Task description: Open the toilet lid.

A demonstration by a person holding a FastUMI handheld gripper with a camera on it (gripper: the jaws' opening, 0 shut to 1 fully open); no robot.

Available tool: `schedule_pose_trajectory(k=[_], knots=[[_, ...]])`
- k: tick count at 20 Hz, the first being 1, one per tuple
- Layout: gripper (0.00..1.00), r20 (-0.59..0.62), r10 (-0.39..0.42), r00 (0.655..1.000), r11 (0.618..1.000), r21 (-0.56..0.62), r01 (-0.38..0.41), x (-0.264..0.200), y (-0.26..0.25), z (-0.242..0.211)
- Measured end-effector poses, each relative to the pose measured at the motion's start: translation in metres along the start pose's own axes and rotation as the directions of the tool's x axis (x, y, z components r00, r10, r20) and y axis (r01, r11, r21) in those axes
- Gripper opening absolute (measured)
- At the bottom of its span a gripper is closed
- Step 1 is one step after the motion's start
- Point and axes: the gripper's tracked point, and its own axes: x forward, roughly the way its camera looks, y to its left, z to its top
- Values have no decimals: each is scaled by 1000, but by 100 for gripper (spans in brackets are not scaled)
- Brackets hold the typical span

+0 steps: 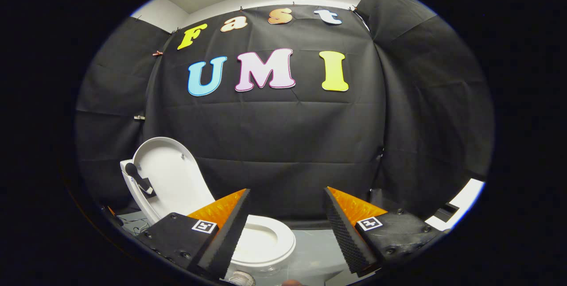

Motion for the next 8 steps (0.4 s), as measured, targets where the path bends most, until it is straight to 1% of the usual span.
schedule_pose_trajectory(k=[8], knots=[[99, 14, 5, 1000, 1000, -19, -5, -1, 2, 4]])
